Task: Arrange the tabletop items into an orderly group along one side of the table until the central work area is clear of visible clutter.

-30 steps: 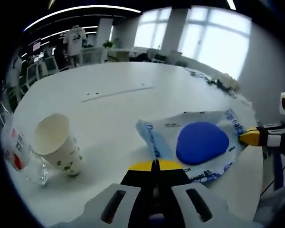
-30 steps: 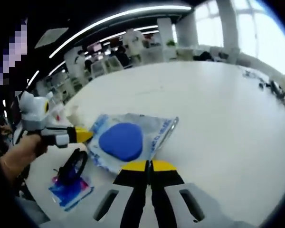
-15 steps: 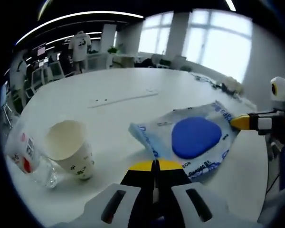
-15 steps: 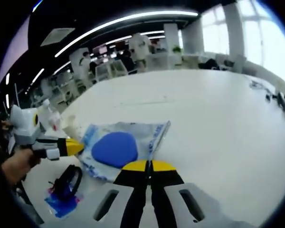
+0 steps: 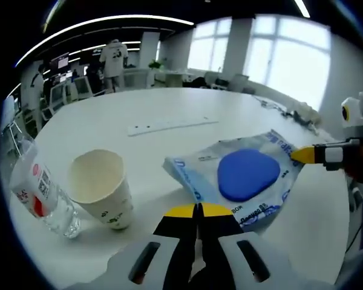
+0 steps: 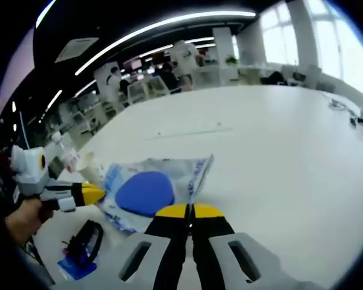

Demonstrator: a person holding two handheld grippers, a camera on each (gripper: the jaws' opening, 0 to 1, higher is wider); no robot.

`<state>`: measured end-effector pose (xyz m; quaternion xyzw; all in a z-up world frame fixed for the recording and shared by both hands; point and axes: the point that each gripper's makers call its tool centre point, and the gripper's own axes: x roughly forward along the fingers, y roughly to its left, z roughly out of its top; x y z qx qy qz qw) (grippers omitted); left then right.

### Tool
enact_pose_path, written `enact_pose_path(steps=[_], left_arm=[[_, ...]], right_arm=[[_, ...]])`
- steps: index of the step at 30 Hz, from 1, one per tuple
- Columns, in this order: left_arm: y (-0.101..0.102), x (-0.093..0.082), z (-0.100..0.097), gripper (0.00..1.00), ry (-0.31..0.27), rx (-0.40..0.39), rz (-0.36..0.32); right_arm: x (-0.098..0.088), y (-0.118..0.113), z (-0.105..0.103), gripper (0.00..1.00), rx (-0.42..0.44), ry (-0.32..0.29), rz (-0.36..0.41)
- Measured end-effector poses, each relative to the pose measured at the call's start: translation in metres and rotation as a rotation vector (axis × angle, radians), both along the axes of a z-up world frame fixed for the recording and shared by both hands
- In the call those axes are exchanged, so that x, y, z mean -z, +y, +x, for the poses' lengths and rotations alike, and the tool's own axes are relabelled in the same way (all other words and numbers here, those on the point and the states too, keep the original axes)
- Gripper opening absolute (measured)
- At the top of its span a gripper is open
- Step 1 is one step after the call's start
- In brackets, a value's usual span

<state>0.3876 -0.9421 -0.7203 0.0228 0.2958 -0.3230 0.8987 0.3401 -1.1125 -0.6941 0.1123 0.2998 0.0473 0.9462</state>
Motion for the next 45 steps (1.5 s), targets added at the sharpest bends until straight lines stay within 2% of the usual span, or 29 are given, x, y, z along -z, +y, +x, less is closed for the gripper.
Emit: enact_pose_path(steps=[7,13,17,20,23,28,32,38,45], left_arm=[[0.005,0.001,0.007,0.0,-0.005,-0.048,-0.015],[0.009,0.003,0.012,0.01,-0.036,-0.079,0.011],[0.009,0.008,0.016,0.01,-0.048,-0.083,0.035],[0.01,0.011,0.019,0.01,-0.053,-0.09,0.04],[0.011,0.013,0.021,0.01,-0.061,-0.09,0.056],[0.017,0.018,0.027,0.01,-0.09,-0.132,0.086],[0.018,0.026,0.029,0.01,-0.066,-0.152,0.077],[0.02,0.03,0.031,0.01,-0.068,-0.182,0.075],[0.02,0.031,0.035,0.02,-0.082,-0.184,0.08]], right_arm=[[0.004,-0.002,0.021,0.0,-0.025,-0.024,0.011],[0.008,-0.001,0.034,0.0,-0.035,-0.041,0.042],[0.015,0.002,0.034,0.0,-0.037,-0.026,0.042],[0.021,0.003,0.035,0.0,-0.017,-0.002,0.089],[0.029,0.001,0.039,0.0,-0.018,0.011,0.103],[0.035,0.006,0.047,0.0,-0.049,0.001,0.107],[0.043,0.005,0.053,0.0,-0.088,-0.007,0.043],[0.046,0.012,0.05,0.0,-0.118,-0.028,0.007],[0.053,0.013,0.044,0.0,-0.122,-0.01,-0.022]])
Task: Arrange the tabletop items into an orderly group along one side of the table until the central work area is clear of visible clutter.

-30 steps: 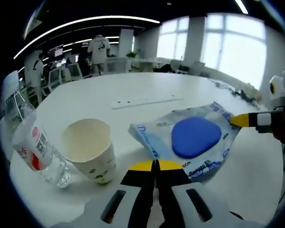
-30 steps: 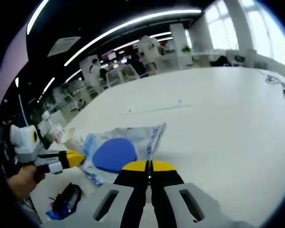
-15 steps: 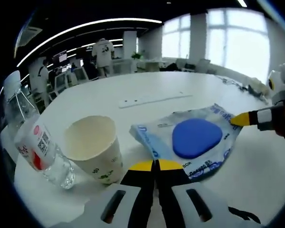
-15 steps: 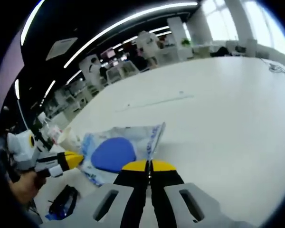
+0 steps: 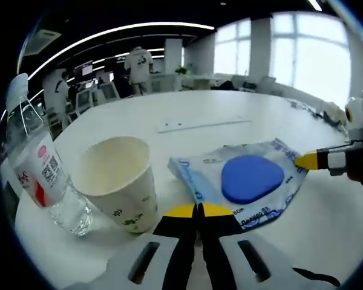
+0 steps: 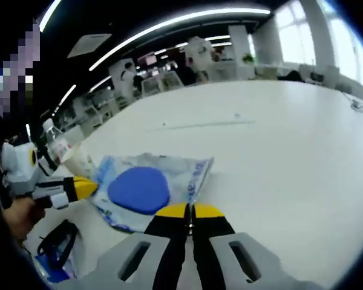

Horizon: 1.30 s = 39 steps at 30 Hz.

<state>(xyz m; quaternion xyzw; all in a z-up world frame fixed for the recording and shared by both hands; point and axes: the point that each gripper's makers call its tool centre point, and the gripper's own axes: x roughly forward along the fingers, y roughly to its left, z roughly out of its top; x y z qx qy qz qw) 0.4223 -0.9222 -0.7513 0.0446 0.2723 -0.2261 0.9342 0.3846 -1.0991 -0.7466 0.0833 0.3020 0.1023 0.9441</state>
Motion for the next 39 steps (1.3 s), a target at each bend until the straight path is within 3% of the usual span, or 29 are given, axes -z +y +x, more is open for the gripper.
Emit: enact_pose_path(steps=[4,12,24,30,34,39], left_arm=[[0.0,0.002,0.0,0.02,-0.016,0.008,0.02],[0.0,0.003,0.0,0.02,-0.013,-0.003,0.015],[-0.001,0.002,-0.002,0.04,-0.017,0.002,0.029],[0.0,-0.002,-0.006,0.08,-0.029,0.026,0.065],[0.0,-0.015,-0.011,0.1,-0.085,0.052,0.12],[-0.007,-0.037,-0.016,0.13,-0.153,0.093,0.123]], right_arm=[[0.0,-0.001,0.0,0.0,0.009,-0.008,0.01],[0.005,-0.004,0.003,0.01,-0.016,-0.034,-0.068],[0.008,-0.009,0.012,0.02,-0.015,-0.042,-0.065],[0.007,-0.014,0.014,0.09,-0.006,-0.047,-0.091],[0.009,-0.014,0.011,0.16,0.005,-0.031,-0.067],[0.005,-0.017,0.007,0.25,0.011,-0.033,-0.083]])
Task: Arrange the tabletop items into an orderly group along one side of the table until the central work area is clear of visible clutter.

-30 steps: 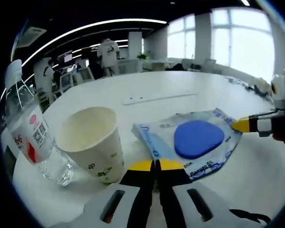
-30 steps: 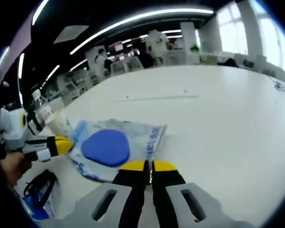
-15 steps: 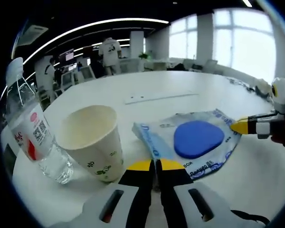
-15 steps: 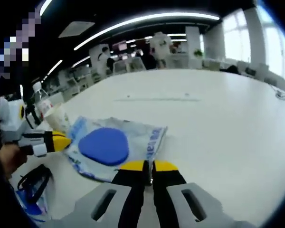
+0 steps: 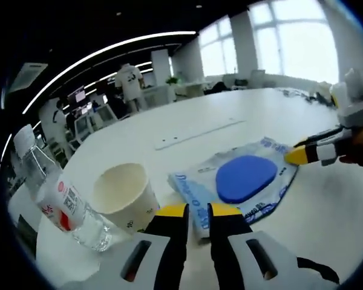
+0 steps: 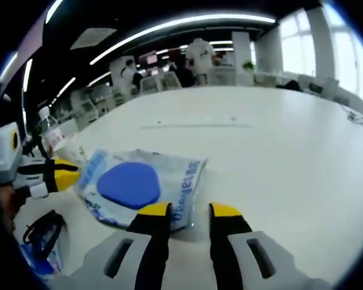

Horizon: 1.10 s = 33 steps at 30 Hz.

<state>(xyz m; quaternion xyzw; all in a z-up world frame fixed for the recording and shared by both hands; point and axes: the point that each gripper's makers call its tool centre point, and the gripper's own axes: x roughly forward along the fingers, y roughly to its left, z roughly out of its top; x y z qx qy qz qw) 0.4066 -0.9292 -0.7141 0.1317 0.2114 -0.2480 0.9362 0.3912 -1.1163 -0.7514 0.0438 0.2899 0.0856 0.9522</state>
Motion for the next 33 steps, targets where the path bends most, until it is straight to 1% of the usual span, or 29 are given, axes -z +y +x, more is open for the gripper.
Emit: enact_pose_path(steps=[2,3,5,7,9,13,16,18,20,22,24,26,27,28,29,30,33], left_arm=[[-0.002,-0.004,-0.001,0.17,0.008,0.0,-0.027],[-0.003,-0.005,-0.002,0.21,0.018,0.001,-0.036],[-0.002,-0.006,-0.005,0.29,0.019,-0.005,-0.031],[-0.001,-0.008,-0.007,0.3,0.018,0.0,-0.029],[0.001,-0.009,-0.011,0.35,0.034,-0.009,-0.043],[0.004,-0.012,-0.018,0.4,0.05,-0.012,-0.059],[0.007,-0.018,-0.022,0.45,0.038,-0.01,-0.078],[0.008,-0.02,-0.025,0.49,0.042,0.002,-0.082],[0.008,-0.025,-0.029,0.51,0.034,0.013,-0.089],[0.008,-0.03,-0.031,0.56,0.023,0.02,-0.097],[0.009,-0.034,-0.035,0.61,0.024,0.032,-0.108],[0.01,-0.039,-0.039,0.63,0.021,0.038,-0.117],[0.011,-0.042,-0.04,0.64,0.01,0.037,-0.121],[0.013,-0.046,-0.042,0.66,-0.006,0.041,-0.124],[0.014,-0.049,-0.044,0.69,-0.008,0.041,-0.132],[0.016,-0.051,-0.045,0.73,-0.01,0.039,-0.138],[0.021,-0.06,-0.051,0.78,-0.016,0.043,-0.157]], right_arm=[[-0.004,-0.001,-0.001,0.28,-0.004,-0.006,-0.022],[-0.005,-0.001,-0.001,0.31,-0.009,-0.012,-0.029],[-0.009,-0.001,-0.003,0.34,-0.016,-0.017,-0.037],[-0.013,-0.001,-0.005,0.38,-0.021,-0.02,-0.037],[-0.017,-0.001,-0.008,0.43,-0.024,-0.02,-0.029],[-0.026,0.001,-0.017,0.5,-0.038,-0.021,0.011],[-0.031,0.003,-0.025,0.57,-0.044,-0.011,0.03],[-0.034,0.005,-0.032,0.62,-0.048,-0.001,0.035],[-0.039,0.009,-0.04,0.63,-0.058,0.0,0.044],[-0.045,0.013,-0.046,0.66,-0.071,0.0,0.046],[-0.05,0.016,-0.051,0.69,-0.077,-0.002,0.061],[-0.057,0.022,-0.058,0.71,-0.083,0.001,0.086],[-0.06,0.025,-0.062,0.73,-0.086,0.003,0.099],[-0.066,0.031,-0.066,0.75,-0.096,-0.003,0.117],[-0.071,0.035,-0.07,0.76,-0.102,-0.007,0.127],[-0.074,0.038,-0.072,0.78,-0.109,-0.007,0.133],[-0.082,0.05,-0.083,0.81,-0.131,0.005,0.163]])
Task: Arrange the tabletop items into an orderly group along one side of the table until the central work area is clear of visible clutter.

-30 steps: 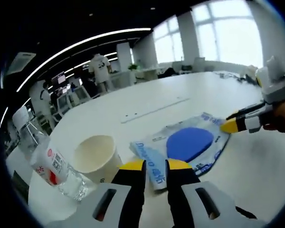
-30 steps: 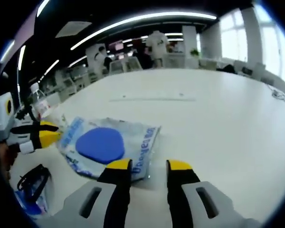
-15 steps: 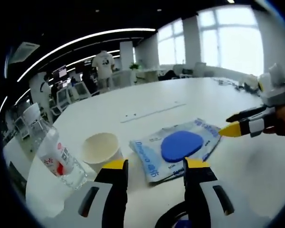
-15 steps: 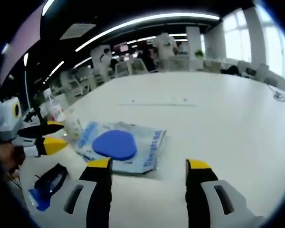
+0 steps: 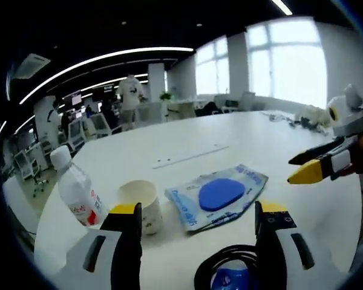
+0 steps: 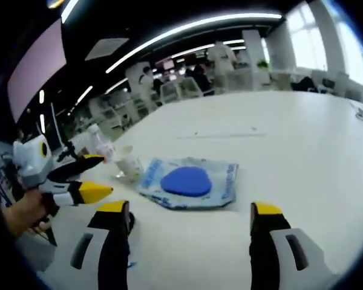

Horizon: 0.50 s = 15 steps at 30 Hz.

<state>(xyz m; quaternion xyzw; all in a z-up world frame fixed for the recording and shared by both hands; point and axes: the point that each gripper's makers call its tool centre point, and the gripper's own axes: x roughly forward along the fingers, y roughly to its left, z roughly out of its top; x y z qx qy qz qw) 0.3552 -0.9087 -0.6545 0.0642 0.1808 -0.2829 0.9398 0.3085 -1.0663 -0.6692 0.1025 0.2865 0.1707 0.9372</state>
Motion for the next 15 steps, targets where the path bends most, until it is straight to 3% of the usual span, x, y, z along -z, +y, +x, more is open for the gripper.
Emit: enact_pose_path(steps=[3,11,15], left_arm=[[0.006,-0.01,-0.005,0.82,-0.023,-0.004,-0.049],[0.017,-0.028,-0.022,0.98,-0.07,0.036,-0.064],[0.022,-0.031,-0.033,1.0,-0.056,0.05,-0.092]], right_arm=[[-0.007,0.011,-0.01,0.82,-0.023,0.008,0.022],[-0.014,0.048,-0.038,0.81,-0.079,0.031,0.047],[-0.015,0.066,-0.05,0.81,-0.102,0.05,0.088]])
